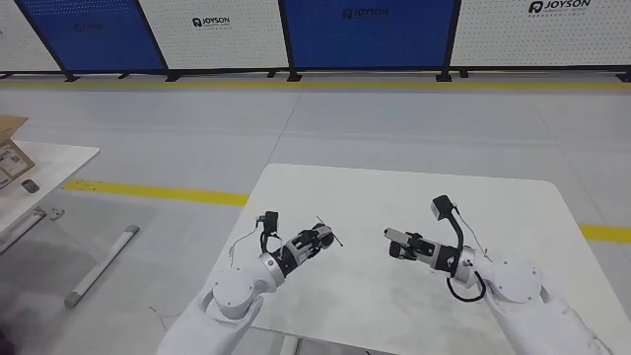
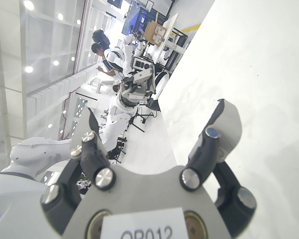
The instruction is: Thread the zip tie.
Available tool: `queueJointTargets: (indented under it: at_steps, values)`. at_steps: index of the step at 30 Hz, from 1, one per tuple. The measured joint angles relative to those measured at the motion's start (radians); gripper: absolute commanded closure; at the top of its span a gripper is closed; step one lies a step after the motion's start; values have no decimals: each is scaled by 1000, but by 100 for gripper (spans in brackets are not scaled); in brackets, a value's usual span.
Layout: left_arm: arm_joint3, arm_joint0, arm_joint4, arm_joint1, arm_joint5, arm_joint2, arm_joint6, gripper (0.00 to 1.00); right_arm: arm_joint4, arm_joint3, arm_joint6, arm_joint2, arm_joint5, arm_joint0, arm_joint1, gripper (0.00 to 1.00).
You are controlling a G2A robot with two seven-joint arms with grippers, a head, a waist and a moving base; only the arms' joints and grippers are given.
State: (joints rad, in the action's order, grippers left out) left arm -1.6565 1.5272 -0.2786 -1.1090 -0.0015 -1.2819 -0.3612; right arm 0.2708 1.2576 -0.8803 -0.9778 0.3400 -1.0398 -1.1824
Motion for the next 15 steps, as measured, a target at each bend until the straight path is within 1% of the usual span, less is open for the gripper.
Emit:
queueJointTargets:
  at_steps: [1, 3, 9, 12, 15]
  values:
    - [23, -9, 8, -1, 3, 8, 0, 100, 0, 0, 0, 0, 0, 0, 0, 0]
    - [46, -18, 16, -3, 6, 18, 8, 100, 0, 0, 0, 0, 0, 0, 0, 0]
    - [49, -19, 16, -3, 6, 20, 12, 100, 0, 0, 0, 0, 0, 0, 0, 0]
    - [37, -19, -12, -6, -10, 18, 23, 100, 0, 0, 0, 0, 0, 0, 0, 0]
    - [-9, 0, -83, -8, -72, -2, 25, 100, 0, 0, 0, 0, 0, 0, 0, 0]
